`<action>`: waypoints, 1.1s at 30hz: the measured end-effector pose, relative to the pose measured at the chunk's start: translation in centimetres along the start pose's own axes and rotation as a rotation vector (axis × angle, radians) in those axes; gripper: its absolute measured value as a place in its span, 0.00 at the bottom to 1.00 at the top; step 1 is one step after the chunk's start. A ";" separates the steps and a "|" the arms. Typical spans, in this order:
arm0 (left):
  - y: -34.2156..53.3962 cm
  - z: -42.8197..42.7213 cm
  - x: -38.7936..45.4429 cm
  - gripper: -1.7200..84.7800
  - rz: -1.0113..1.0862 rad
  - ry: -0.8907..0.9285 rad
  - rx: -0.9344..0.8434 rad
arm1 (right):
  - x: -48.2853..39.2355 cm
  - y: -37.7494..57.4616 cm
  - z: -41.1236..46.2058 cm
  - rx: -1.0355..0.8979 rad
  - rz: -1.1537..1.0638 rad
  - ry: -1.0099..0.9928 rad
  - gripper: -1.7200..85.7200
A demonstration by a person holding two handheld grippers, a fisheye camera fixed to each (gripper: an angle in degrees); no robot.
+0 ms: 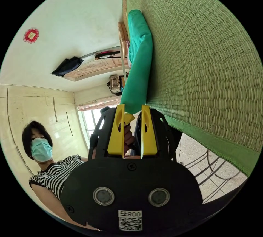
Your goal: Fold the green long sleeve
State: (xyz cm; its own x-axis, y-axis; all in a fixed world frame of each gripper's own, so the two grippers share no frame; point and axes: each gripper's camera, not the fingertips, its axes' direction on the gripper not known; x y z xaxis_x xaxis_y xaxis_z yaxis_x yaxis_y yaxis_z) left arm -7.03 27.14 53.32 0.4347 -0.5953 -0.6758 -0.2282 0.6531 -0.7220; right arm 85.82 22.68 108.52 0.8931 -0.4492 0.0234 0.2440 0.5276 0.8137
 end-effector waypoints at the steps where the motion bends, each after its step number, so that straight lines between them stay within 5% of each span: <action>1: -0.1 0.0 -0.2 0.02 0.004 0.000 -0.002 | 0.3 -0.1 -0.6 0.003 0.009 -0.020 0.12; 12: -0.7 0.1 -1.9 0.03 0.010 0.002 -0.009 | 1.8 -0.7 -4.5 0.010 0.047 -0.116 0.10; 18: -0.6 -1.3 -3.0 0.05 0.006 0.072 0.036 | 0.8 -1.1 -6.2 -0.022 0.018 0.026 0.05; 33: 0.5 -3.8 -8.6 0.06 -0.252 0.134 0.122 | 1.3 -0.7 -9.2 -0.010 0.023 0.057 0.04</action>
State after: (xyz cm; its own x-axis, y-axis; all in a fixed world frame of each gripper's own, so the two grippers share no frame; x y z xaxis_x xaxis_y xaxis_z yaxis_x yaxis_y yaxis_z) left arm -14.17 30.83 58.15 0.3440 -0.7965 -0.4972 -0.0179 0.5238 -0.8516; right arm 90.28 28.35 102.67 0.9188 -0.3947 0.0088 0.2262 0.5447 0.8076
